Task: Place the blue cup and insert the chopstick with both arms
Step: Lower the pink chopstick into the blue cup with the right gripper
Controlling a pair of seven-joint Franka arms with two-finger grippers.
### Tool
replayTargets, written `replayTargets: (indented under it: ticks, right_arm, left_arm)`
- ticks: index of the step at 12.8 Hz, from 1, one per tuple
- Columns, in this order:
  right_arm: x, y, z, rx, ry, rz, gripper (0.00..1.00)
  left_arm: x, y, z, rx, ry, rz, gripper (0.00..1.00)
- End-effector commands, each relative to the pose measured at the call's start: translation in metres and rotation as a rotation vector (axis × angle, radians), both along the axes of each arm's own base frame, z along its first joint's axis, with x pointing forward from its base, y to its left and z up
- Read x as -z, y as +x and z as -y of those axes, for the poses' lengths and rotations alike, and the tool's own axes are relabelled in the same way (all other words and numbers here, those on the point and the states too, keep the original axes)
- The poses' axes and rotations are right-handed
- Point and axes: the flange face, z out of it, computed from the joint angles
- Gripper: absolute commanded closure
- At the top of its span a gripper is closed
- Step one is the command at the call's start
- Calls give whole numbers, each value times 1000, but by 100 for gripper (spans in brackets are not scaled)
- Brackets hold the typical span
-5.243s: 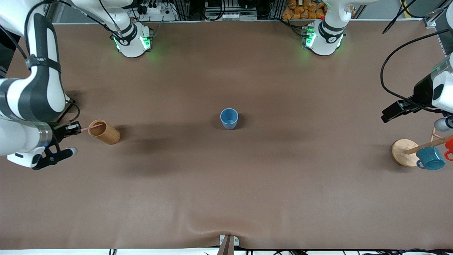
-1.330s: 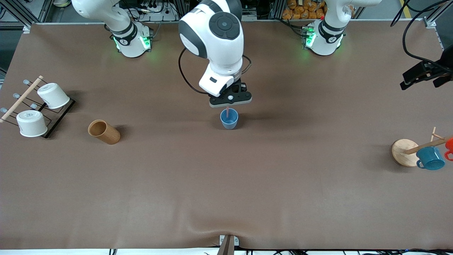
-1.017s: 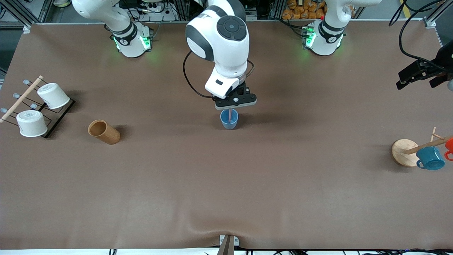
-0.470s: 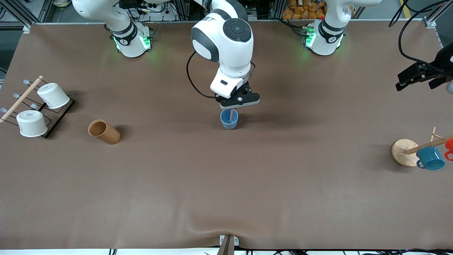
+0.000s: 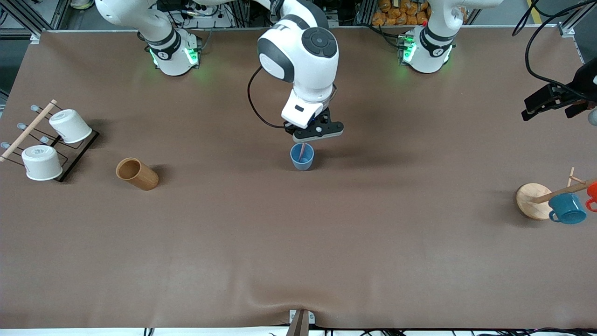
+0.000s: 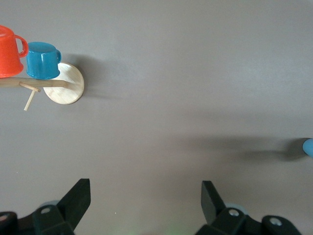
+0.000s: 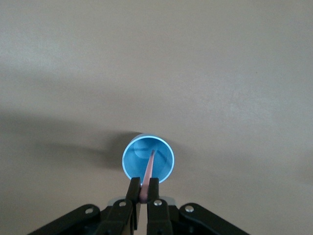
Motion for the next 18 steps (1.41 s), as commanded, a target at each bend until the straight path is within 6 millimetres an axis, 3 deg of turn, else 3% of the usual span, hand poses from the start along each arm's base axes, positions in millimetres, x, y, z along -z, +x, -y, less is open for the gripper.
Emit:
replayTargets:
  ticks: [1, 4, 5, 6, 7, 11, 15, 18]
  right_arm:
    - [5, -3, -3, -3, -16, 20, 99]
    - [10, -8, -7, -13, -23, 17, 91]
    - [11, -9, -8, -13, -24, 15, 68]
    - [11, -9, -8, -6, -23, 14, 8]
    - [11, -9, -8, -3, -22, 15, 0]
    - [5, -5, -4, 2, -20, 17, 0]
    - [-6, 4, 7, 9, -14, 22, 0]
    - [-28, 21, 32, 47, -22, 15, 0]
  left_arm:
    - [-5, 0, -2, 3, -4, 16, 0]
    - [-8, -2, -4, 2, -2, 19, 0]
    - [-8, -3, -4, 2, -2, 19, 0]
    - [-7, -2, -4, 1, 0, 17, 0]
    - [-5, -1, -3, 1, 0, 14, 0]
    - [-4, -1, -4, -2, 0, 8, 0]
    - [-6, -3, -22, -32, 0, 6, 0]
    - [-6, -3, -22, -34, 0, 8, 0]
